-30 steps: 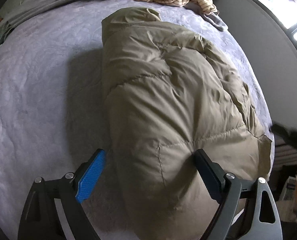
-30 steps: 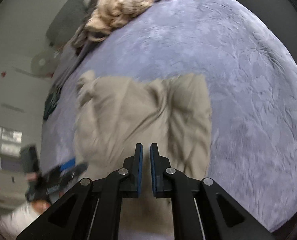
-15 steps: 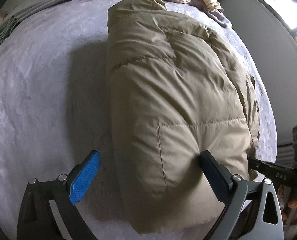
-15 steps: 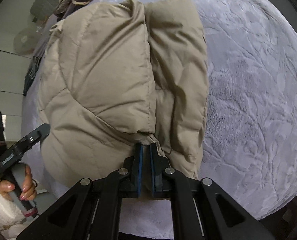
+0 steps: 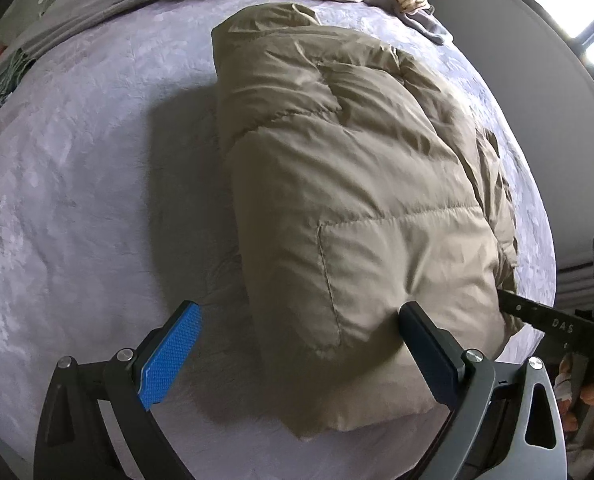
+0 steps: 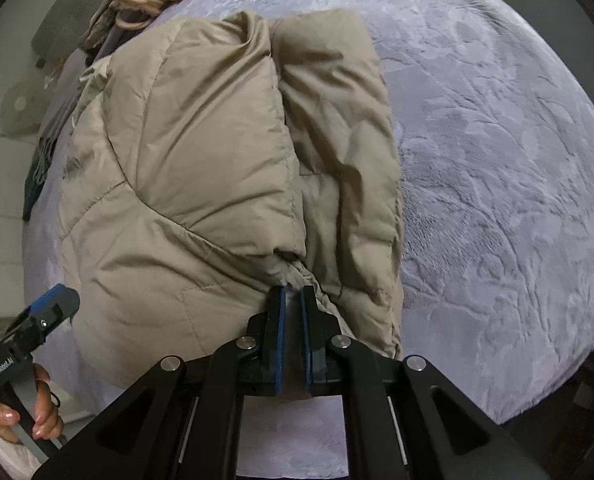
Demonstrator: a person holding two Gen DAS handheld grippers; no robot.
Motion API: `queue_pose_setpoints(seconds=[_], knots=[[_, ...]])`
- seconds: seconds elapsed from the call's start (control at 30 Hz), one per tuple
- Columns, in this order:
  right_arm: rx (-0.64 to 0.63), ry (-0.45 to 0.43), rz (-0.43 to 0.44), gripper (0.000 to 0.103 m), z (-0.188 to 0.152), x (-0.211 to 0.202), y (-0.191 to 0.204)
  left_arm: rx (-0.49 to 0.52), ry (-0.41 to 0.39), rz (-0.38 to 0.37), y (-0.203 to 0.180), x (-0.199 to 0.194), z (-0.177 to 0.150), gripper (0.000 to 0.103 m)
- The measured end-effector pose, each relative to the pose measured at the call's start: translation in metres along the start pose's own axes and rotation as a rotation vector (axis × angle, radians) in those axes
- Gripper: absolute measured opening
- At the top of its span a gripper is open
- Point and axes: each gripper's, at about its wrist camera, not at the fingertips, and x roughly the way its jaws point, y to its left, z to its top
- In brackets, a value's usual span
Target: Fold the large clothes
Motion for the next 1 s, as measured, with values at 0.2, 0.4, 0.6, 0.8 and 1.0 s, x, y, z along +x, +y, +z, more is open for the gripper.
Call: queue_pose_setpoints(seconds=[0.2, 0.4, 0.6, 0.8, 1.0], knots=[[0.035, -0.046, -0.013, 0.020, -0.017, -0.009, 0.010, 0.013, -0.026, 0.005, 0.015, -0.010, -0.004, 0.102], [0.044, -0.074, -0.041, 0.029, -0.024, -0.017, 0.018, 0.014, -0.031, 0.000, 0.031, -0.016, -0.010, 0.102], [0.054, -0.065, -0.042, 0.035, -0.014, -0.022, 0.013, 0.002, -0.036, -0.023, 0.039, -0.018, -0.007, 0.102], [0.005, -0.071, 0.033, 0.061, 0.002, -0.042, 0.007, -0.053, -0.037, -0.039, 0.032, -0.017, 0.007, 0.102], [-0.053, -0.074, 0.072, 0.063, 0.042, -0.054, -0.009, -0.076, -0.024, -0.009, 0.016, -0.009, 0.023, 0.102]])
